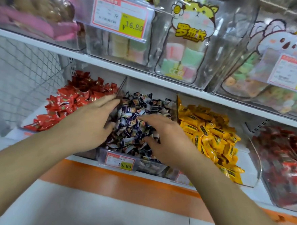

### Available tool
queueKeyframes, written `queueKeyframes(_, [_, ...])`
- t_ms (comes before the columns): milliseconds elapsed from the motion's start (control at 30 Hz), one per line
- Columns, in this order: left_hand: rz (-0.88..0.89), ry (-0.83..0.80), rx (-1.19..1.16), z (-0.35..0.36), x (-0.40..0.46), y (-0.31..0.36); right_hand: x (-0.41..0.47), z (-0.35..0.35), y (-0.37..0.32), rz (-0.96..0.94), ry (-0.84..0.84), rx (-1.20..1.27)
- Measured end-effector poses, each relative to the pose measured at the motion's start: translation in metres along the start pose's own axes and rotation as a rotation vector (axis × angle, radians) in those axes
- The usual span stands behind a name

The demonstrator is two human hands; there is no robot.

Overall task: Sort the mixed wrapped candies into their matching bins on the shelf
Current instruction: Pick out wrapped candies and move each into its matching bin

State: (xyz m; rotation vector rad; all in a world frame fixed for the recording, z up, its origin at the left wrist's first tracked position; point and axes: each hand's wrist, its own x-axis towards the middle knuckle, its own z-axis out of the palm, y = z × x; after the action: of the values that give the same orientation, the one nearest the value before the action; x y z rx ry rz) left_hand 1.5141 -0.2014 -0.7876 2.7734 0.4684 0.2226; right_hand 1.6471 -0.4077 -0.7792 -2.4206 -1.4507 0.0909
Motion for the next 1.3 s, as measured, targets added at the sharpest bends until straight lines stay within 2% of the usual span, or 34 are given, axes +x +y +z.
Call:
queueKeyframes(233, [0.036,-0.037,-0.049,0.006,0.000,-0.015,0.041,0.041,-0.014,-0.068,-0.262,0.085])
queueKeyframes(433, [0.065,-0.002,-0.095,0.008,-0.001,-0.020,0.053,0.057,0.004,-0.114,-0.305,-0.008])
queueKeyframes(667, [0.090,0.000,-0.116,0.007,0.000,-0.027,0.056,0.055,0.006,-0.060,-0.183,-0.287])
queueKeyframes(867, [0.119,0.008,-0.129,0.011,0.000,-0.030,0.058,0.045,0.009,0.122,0.015,-0.469])
queueKeyframes(1000, [0.123,0.008,-0.128,0.010,0.000,-0.028,0.057,0.042,0.007,0.106,-0.025,-0.342])
queueKeyframes(1133, [0.104,0.013,-0.109,0.009,0.000,-0.023,0.054,0.035,-0.001,0.054,-0.006,-0.007])
queueKeyframes(1233, [0.097,0.025,-0.111,0.010,0.000,-0.020,0.051,0.037,-0.013,0.093,-0.195,0.273])
queueKeyframes(1300, [0.109,0.031,-0.116,0.012,0.000,-0.019,0.050,0.044,-0.014,0.112,-0.311,0.228])
